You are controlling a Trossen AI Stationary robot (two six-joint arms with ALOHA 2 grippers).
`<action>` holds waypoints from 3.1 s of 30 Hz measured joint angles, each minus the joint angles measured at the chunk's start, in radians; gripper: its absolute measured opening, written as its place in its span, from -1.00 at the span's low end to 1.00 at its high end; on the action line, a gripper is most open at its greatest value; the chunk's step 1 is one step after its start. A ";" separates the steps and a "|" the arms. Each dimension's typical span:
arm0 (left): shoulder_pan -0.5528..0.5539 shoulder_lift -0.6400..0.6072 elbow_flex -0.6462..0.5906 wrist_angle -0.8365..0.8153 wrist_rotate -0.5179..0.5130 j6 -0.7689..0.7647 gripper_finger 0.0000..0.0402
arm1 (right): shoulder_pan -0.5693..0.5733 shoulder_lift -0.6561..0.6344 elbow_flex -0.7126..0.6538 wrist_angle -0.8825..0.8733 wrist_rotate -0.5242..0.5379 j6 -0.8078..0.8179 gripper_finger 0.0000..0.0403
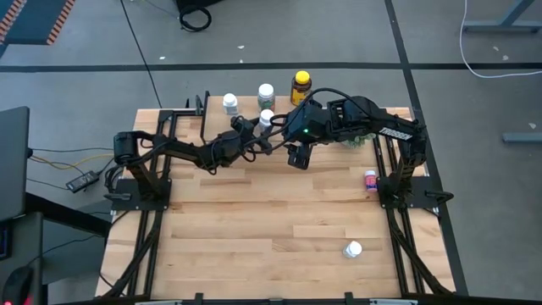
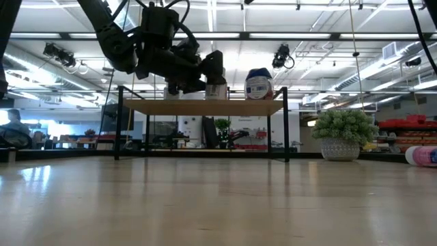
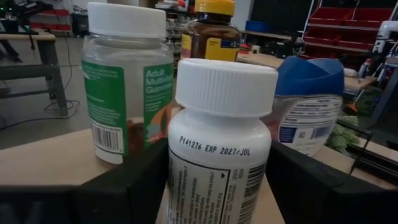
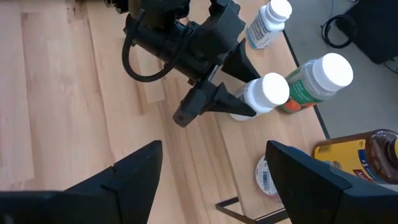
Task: Pick and place medicine bottles onto shelf by color
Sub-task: Put the top white pill bottle on the shelf, then put the pink pill bottle on the shelf
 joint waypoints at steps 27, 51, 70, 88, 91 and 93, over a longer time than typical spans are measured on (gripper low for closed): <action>-0.044 -0.029 -0.001 -0.069 -0.025 0.086 0.68 | 0.000 0.000 0.000 -0.122 0.016 0.120 0.46; -0.079 -0.227 -0.005 -0.382 -0.058 0.134 0.68 | 0.010 -0.035 -0.493 -0.084 0.014 0.262 0.46; -0.265 -0.462 -0.129 -0.495 -0.059 0.098 0.59 | 0.011 -0.410 -1.310 0.121 -0.133 0.839 0.46; -0.395 -0.471 -0.260 -0.429 -0.065 0.002 0.58 | -0.027 -0.416 -1.576 0.222 -0.198 1.187 0.39; -0.395 -0.477 -0.273 -0.416 -0.068 0.002 0.58 | -0.027 -0.416 -1.576 0.198 -0.199 1.238 0.39; -0.395 -0.474 -0.282 -0.430 -0.069 0.002 0.58 | -0.026 -0.416 -1.576 0.177 -0.198 1.270 0.39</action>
